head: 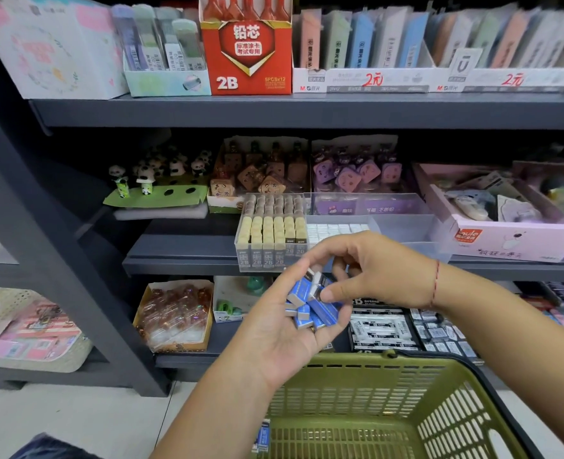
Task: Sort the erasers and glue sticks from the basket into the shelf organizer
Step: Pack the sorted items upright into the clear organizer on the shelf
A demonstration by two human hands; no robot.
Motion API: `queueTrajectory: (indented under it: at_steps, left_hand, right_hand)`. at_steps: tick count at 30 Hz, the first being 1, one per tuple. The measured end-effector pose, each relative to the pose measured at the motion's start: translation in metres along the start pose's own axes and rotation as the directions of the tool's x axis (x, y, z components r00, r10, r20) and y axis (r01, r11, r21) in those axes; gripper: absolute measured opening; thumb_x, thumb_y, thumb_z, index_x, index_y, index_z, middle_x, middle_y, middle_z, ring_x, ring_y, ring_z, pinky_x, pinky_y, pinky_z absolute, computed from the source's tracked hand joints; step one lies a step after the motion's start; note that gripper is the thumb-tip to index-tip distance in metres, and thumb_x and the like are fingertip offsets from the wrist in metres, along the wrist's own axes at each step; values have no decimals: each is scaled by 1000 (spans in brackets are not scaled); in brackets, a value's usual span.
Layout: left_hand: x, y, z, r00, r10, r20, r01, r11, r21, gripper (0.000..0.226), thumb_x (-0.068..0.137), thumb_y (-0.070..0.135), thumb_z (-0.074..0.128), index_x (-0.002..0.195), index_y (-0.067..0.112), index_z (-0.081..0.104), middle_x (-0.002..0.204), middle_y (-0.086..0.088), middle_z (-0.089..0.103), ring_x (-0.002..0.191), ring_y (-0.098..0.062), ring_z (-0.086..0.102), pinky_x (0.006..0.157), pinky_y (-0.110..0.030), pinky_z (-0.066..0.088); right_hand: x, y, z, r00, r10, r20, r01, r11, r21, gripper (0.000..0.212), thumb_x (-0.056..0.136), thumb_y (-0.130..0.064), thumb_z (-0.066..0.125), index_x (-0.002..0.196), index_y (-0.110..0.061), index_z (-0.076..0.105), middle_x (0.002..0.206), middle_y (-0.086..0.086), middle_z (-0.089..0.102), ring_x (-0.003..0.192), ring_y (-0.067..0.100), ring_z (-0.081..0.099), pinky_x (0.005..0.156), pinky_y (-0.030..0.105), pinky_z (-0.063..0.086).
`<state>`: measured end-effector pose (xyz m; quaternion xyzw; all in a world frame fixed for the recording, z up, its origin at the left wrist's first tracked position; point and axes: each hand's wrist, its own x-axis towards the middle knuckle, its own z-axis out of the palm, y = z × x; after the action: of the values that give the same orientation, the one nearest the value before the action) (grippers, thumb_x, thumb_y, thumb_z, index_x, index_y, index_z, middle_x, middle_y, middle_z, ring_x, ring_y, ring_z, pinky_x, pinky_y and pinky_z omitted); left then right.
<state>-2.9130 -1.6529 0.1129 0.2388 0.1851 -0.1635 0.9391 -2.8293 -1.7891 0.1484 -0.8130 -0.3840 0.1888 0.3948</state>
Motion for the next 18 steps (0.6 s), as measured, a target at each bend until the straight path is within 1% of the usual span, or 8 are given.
queueTrajectory:
  at_steps: [3, 6, 8, 10, 11, 13, 16, 18]
  left_hand:
    - [2, -1, 0, 1000, -24, 7, 24, 1000, -6, 34, 69, 25, 74, 96, 4, 73, 107, -17, 69, 104, -34, 62, 70, -40, 59]
    - [2, -1, 3, 999, -29, -33, 27, 998, -51, 37, 67, 23, 77, 94, 0, 68, 105, -22, 68, 102, -37, 62, 70, -44, 59]
    - [0, 0, 5, 998, -24, -59, 19, 997, -77, 36, 67, 24, 77, 91, 0, 66, 104, -24, 68, 96, -38, 63, 70, -47, 59]
    - [-2, 2, 6, 996, -8, -84, 1, 996, -90, 34, 68, 25, 77, 88, -1, 66, 101, -25, 68, 92, -38, 64, 72, -49, 58]
    - [-2, 3, 6, 995, 2, -98, -11, 996, -94, 34, 68, 25, 77, 86, -1, 66, 101, -25, 68, 91, -37, 64, 72, -50, 58]
    - [0, 4, 5, 992, 19, -124, -32, 994, -101, 34, 68, 25, 77, 86, -2, 66, 98, -25, 69, 93, -37, 64, 71, -51, 57]
    - [1, 3, 4, 988, 27, -150, -44, 993, -112, 37, 66, 24, 78, 88, -2, 66, 96, -25, 68, 94, -36, 65, 71, -50, 58]
    - [1, 4, 4, 987, 33, -160, -52, 992, -116, 37, 66, 24, 78, 89, -2, 66, 95, -25, 69, 92, -36, 65, 72, -50, 57]
  right_hand:
    - [0, 4, -3, 999, 30, -23, -29, 999, 40, 29, 74, -1, 78, 96, -16, 67, 49, -17, 50, 45, 0, 40, 49, 9, 36]
    - [-1, 6, -7, 996, 36, -78, -28, 995, 101, 22, 70, -5, 80, 85, -16, 68, 58, -12, 60, 56, 5, 50, 57, 15, 43]
    - [0, 9, -17, 976, 44, -215, 7, 973, 231, 14, 69, -9, 77, 81, -13, 69, 68, -4, 66, 63, 10, 55, 63, 20, 48]
    - [4, 17, -33, 907, 69, -416, 67, 950, 304, 8, 74, -5, 74, 79, -8, 68, 66, 0, 68, 59, 11, 55, 61, 21, 49]
    - [7, 23, -42, 859, 70, -507, 70, 965, 252, 7, 76, -3, 73, 78, -7, 68, 66, 2, 68, 59, 13, 56, 61, 24, 50]
    - [17, 37, -53, 797, 32, -603, -30, 999, 13, 8, 77, -7, 76, 77, -9, 69, 70, 4, 70, 61, 19, 61, 66, 31, 52]
    - [33, 53, -48, 858, 4, -513, -189, 932, -309, 12, 75, -17, 79, 74, -19, 67, 71, -12, 65, 64, 9, 58, 68, 24, 45]
    - [42, 56, -41, 910, 45, -413, -212, 905, -368, 10, 76, -19, 78, 77, -20, 68, 71, -14, 62, 65, 6, 56, 67, 22, 41]
